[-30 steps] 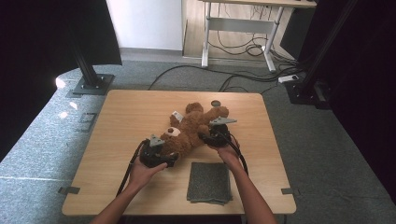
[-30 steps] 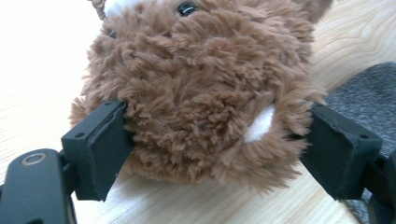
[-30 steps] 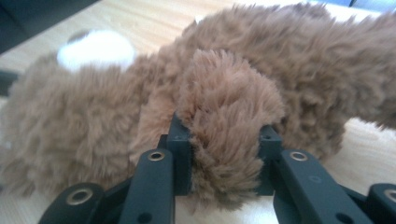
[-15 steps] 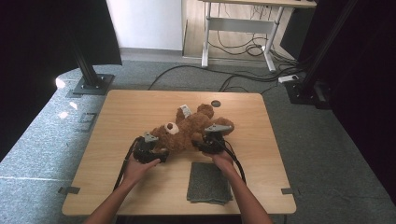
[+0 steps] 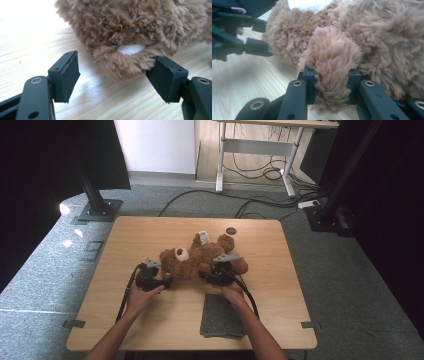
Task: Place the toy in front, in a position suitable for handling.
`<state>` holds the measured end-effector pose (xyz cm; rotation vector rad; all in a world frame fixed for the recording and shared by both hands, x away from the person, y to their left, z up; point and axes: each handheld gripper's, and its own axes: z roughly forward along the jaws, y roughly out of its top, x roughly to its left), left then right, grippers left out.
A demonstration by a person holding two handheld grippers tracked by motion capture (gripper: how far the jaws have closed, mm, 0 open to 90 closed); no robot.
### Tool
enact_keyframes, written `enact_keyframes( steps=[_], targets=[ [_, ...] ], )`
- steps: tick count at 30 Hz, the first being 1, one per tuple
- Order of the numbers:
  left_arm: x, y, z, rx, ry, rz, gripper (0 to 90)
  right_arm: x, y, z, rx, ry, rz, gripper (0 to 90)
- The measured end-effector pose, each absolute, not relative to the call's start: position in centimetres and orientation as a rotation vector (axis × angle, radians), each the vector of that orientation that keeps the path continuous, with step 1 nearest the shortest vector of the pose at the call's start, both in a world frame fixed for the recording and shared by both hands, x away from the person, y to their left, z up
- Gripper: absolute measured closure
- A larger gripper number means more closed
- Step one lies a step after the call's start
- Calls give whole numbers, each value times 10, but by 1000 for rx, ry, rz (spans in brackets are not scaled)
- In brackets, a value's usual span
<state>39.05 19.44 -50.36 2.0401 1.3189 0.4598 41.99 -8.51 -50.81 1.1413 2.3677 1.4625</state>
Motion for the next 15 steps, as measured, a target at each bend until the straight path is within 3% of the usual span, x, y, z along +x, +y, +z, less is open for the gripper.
enact_keyframes(
  steps=[15],
  targets=[
    [393,205,-504,2036,1338,459,262,416,-76,-510,1083,2399,1487,698]
  ],
)
